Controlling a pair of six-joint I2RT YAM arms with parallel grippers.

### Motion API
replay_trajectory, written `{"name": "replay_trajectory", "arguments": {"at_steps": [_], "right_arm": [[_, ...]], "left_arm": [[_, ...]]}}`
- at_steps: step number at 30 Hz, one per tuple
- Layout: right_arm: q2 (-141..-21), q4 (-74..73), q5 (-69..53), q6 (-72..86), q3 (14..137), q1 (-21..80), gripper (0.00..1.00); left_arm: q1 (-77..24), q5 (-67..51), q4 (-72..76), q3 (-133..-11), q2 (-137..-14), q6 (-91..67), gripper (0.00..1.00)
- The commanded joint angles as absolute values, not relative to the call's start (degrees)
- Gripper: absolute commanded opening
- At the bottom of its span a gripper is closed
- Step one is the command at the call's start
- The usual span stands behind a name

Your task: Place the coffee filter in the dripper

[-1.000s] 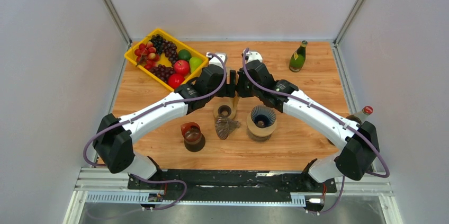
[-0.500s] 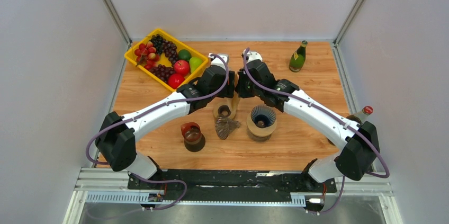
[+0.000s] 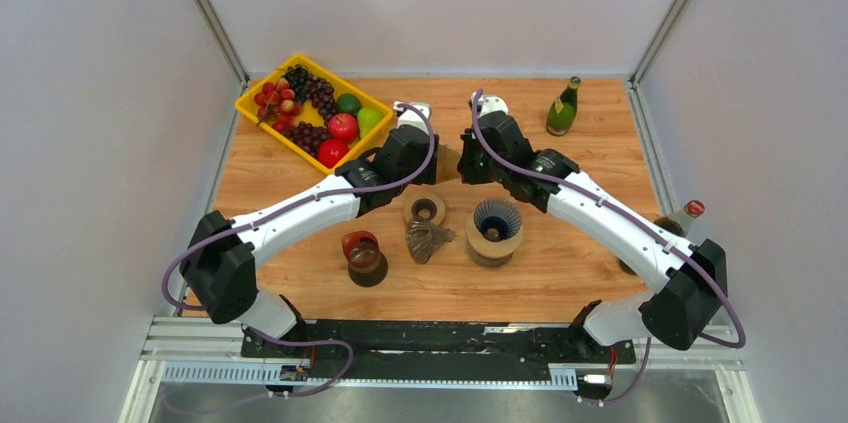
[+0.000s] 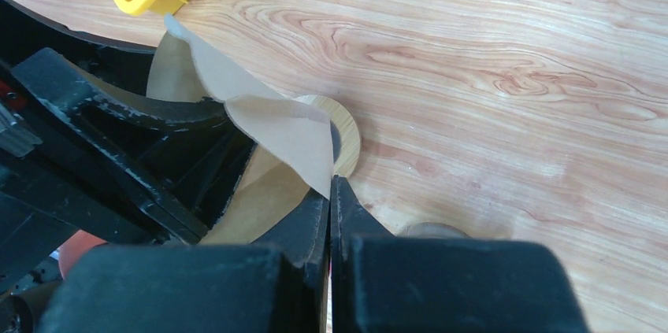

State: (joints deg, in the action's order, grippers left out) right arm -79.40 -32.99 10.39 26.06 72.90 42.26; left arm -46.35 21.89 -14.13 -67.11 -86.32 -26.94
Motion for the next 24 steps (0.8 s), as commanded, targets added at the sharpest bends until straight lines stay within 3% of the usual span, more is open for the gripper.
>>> {"name": "replay_trajectory", "arguments": {"at_steps": [1, 10, 17, 24], "right_arm": [[-76.3, -33.8, 12.9, 24.5, 73.3, 41.6, 0.0], [-74.7, -34.2, 11.2, 23.8, 73.3, 41.3, 0.0], [-72.2, -35.0, 8.2, 24.0, 73.1, 41.3, 0.0], [-67.7, -41.0, 8.2, 24.7, 73.2, 41.3, 0.0]], "left_arm": [[-45.9, 26.1, -17.7, -68.2, -85.2, -23.3, 0.58], [-45.9, 18.3, -18.6, -68.8, -83.2, -22.2, 0.61], [-45.9, -1.0, -13.6, -66.3, -77.9, -20.6, 0.81], [-45.9, -12.8, -10.3, -64.4, -73.6, -19.6, 0.91]]}}
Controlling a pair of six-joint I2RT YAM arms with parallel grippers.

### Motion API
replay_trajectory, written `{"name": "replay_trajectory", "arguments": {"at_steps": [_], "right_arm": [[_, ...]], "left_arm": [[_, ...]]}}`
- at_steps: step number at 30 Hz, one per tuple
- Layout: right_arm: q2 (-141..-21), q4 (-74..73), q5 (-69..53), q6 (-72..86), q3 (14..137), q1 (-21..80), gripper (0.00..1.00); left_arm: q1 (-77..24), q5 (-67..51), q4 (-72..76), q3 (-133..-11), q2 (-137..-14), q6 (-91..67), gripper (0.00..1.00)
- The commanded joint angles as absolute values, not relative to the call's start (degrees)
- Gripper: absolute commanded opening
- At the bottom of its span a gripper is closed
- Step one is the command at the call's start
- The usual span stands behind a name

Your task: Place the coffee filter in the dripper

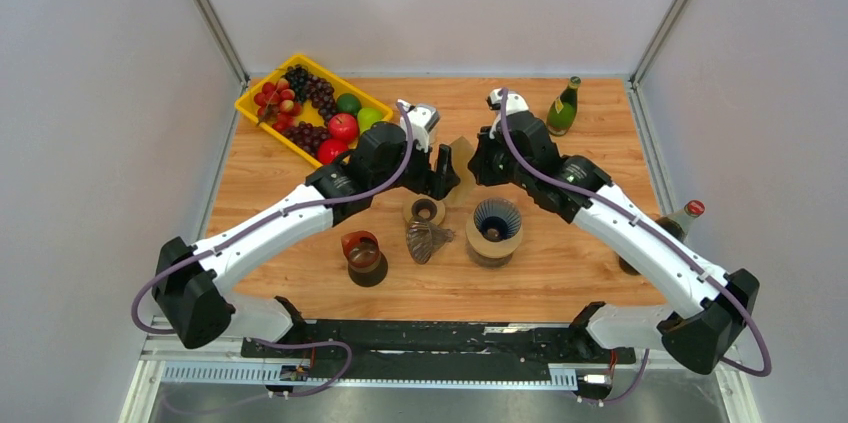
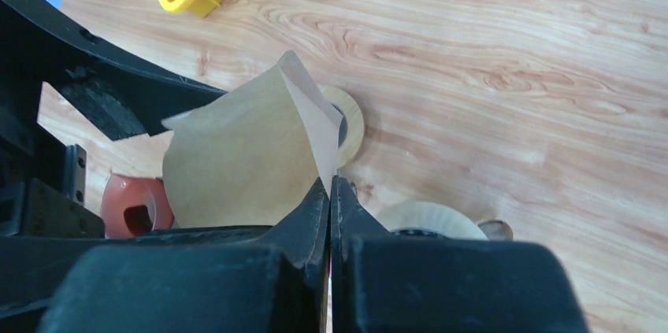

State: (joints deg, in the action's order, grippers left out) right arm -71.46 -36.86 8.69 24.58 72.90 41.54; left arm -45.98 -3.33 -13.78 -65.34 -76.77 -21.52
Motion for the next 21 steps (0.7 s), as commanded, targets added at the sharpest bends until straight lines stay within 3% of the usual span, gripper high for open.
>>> {"name": "replay_trajectory", "arguments": {"at_steps": [1, 4, 10, 21], "right_arm": [[-66.9, -42.4, 8.5, 24.8, 73.4, 41.2, 0.0], [-64.6, -46.9, 8.2, 25.0, 74.3, 41.2, 0.0], [-60.3, -55.4, 7.7, 25.7, 75.4, 41.1, 0.0], [-61.0, -62.4, 2.6, 26.8, 73.8, 38.2, 0.0]], "left_arm": [[-45.8, -13.7, -9.9, -64.1, -72.7, -19.3, 0.94], [-45.9, -19.4, -7.8, -62.3, -70.7, -18.9, 0.99], [-45.9, -30.6, -1.2, -58.6, -66.2, -18.5, 1.0], [-45.9, -22.1, -1.9, -59.6, -68.7, -22.4, 1.0]]}}
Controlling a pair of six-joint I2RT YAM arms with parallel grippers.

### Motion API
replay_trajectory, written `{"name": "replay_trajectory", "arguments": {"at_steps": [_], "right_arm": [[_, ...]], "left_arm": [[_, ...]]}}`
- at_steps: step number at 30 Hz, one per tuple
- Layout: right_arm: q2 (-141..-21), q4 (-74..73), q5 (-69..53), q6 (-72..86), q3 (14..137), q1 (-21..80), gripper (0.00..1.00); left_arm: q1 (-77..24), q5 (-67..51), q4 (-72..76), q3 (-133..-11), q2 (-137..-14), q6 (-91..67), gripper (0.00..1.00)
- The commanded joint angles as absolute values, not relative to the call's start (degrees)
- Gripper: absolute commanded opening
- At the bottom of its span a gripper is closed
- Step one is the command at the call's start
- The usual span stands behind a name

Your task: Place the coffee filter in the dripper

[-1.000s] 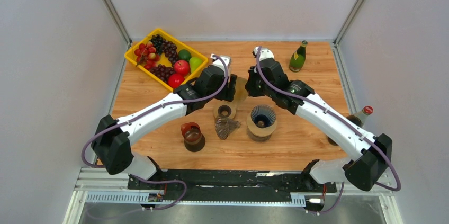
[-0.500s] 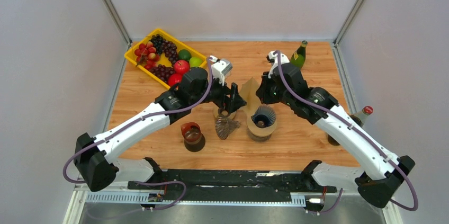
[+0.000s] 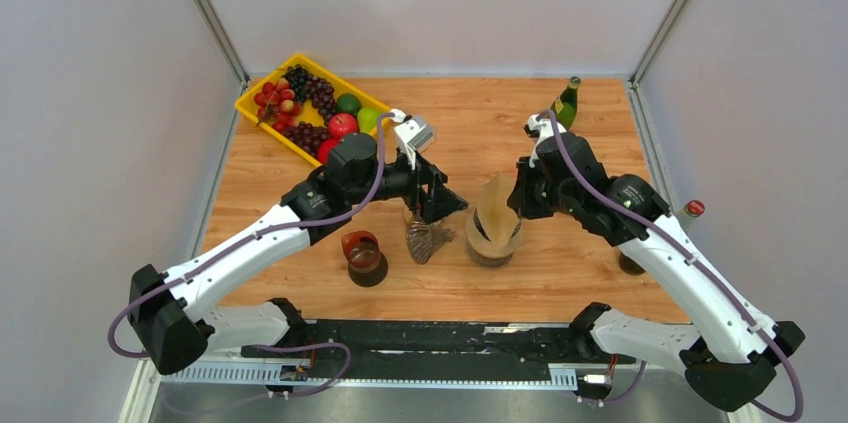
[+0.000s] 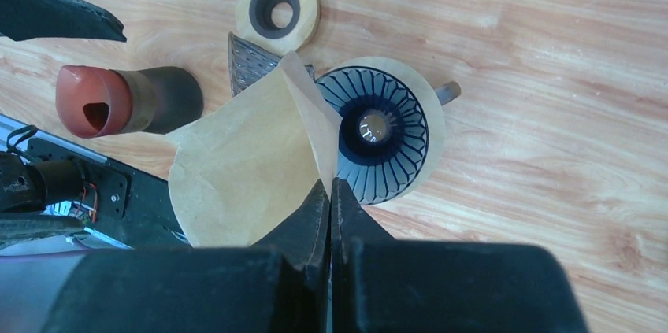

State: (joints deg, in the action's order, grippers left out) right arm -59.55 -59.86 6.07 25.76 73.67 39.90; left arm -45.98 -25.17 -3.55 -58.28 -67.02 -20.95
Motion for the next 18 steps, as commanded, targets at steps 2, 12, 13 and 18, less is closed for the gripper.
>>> {"name": "replay_trajectory", "arguments": {"at_steps": [2, 12, 13, 18], "right_arm": [[-61.9, -62.2, 1.4, 26.7, 72.8, 37.1, 0.0], [-66.7, -58.8, -3.6, 24.8, 68.0, 32.7, 0.0], [-67.1, -58.8, -3.4, 24.7, 67.9, 32.6, 0.0], [-69.7, -58.7, -2.5, 24.3, 67.4, 32.1, 0.0]], "left_arm": [[-45.9, -19.9, -2.9, -60.1, -69.7, -22.5, 1.0], [-42.8, -15.3, -3.3, -59.3, -71.6, -23.2, 1.0], [-42.3, -15.4, -2.9, -59.1, -71.6, -23.4, 1.0], [-40.2, -15.7, -2.4, -58.1, -71.5, -23.7, 1.0]]}}
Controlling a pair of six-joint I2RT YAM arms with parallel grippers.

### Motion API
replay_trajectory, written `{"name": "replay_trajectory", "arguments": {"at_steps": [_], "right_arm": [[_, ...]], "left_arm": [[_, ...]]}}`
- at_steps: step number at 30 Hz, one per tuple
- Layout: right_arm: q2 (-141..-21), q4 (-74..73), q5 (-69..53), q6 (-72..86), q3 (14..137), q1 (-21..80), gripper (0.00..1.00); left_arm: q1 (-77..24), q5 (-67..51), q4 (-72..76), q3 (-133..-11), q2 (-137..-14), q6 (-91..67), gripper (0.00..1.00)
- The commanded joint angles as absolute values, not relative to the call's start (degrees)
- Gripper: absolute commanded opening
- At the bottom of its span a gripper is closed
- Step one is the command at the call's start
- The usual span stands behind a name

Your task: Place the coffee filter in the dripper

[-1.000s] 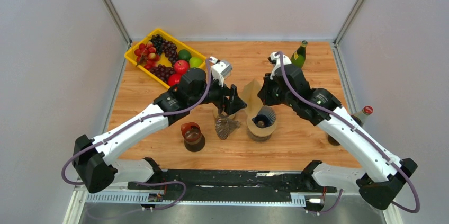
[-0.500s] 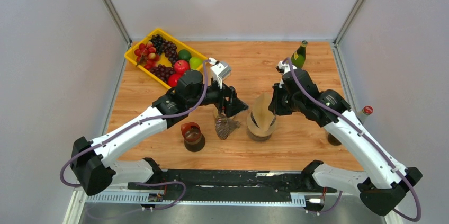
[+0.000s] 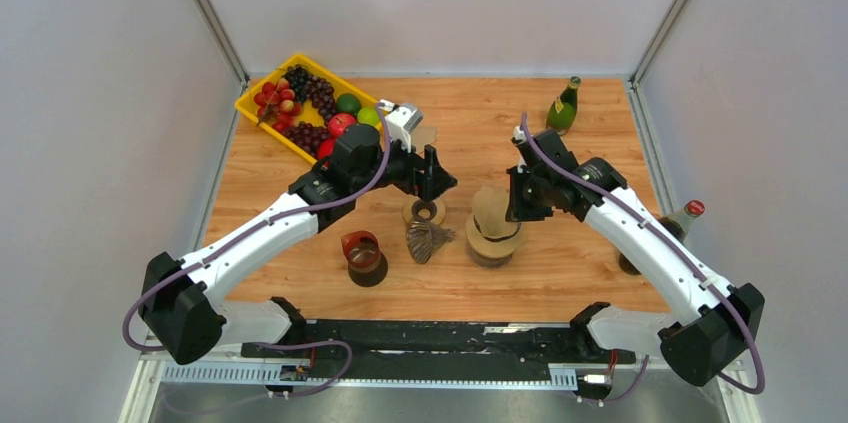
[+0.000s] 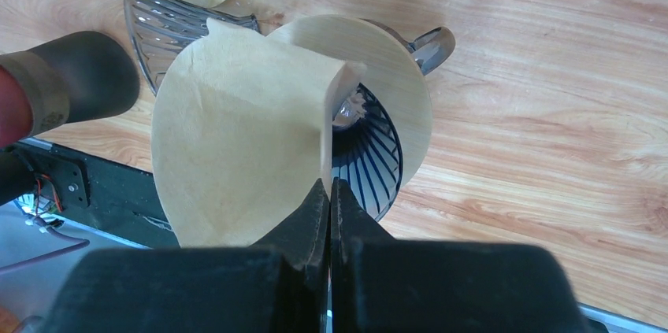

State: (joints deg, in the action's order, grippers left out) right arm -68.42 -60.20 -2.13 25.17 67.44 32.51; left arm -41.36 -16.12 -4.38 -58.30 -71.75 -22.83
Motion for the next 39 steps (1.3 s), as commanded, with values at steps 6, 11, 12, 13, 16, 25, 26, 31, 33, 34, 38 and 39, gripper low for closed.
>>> {"name": "replay_trajectory", "arguments": {"at_steps": [6, 11, 12, 13, 16, 25, 26, 31, 33, 34, 38, 39], "right_arm": [[-69.9, -58.7, -2.0, 24.0, 68.8, 31.9, 0.11], [-69.3, -59.3, -1.5, 23.9, 69.6, 31.9, 0.23], [-69.1, -59.5, -1.4, 23.9, 69.8, 31.9, 0.25], [-69.0, -59.7, -1.2, 23.9, 70.1, 31.9, 0.28], [-68.6, -60.5, -0.1, 24.0, 71.1, 31.8, 0.36], [-67.2, -61.9, 3.7, 23.2, 75.5, 31.8, 0.42], [-67.0, -61.9, 4.0, 22.6, 76.2, 31.8, 0.42], [-66.9, -61.3, 1.3, 19.7, 79.6, 31.8, 0.39], [-66.9, -60.2, -3.2, 18.9, 79.7, 31.9, 0.36], [-66.9, -59.3, -5.2, 18.6, 79.3, 31.9, 0.33], [-67.9, -57.9, -9.2, 18.7, 77.4, 32.3, 0.25], [-68.4, -57.9, -9.0, 18.9, 76.9, 32.5, 0.24]], "left_arm": [[-39.3, -15.6, -2.2, -57.5, -71.5, -23.7, 1.0], [-39.3, -15.6, -2.2, -57.4, -71.6, -23.6, 1.0], [-39.3, -15.6, -2.3, -57.4, -71.6, -23.6, 1.0], [-39.3, -15.7, -2.3, -57.5, -71.5, -23.6, 1.0], [-39.2, -15.8, -2.3, -57.4, -71.3, -23.5, 1.0], [-39.2, -15.9, -2.4, -57.3, -71.2, -23.3, 1.0], [-39.2, -15.6, -2.4, -57.3, -71.1, -23.3, 1.0], [-39.1, -14.6, -2.4, -57.0, -71.2, -23.0, 1.0], [-39.0, -13.8, -2.5, -56.9, -71.3, -23.0, 1.0], [-38.8, -13.1, -2.7, -56.9, -71.4, -23.1, 1.0], [-38.0, -11.9, -3.4, -57.0, -71.8, -23.4, 1.0], [-37.8, -11.9, -3.5, -56.9, -71.9, -23.6, 1.0]]}}
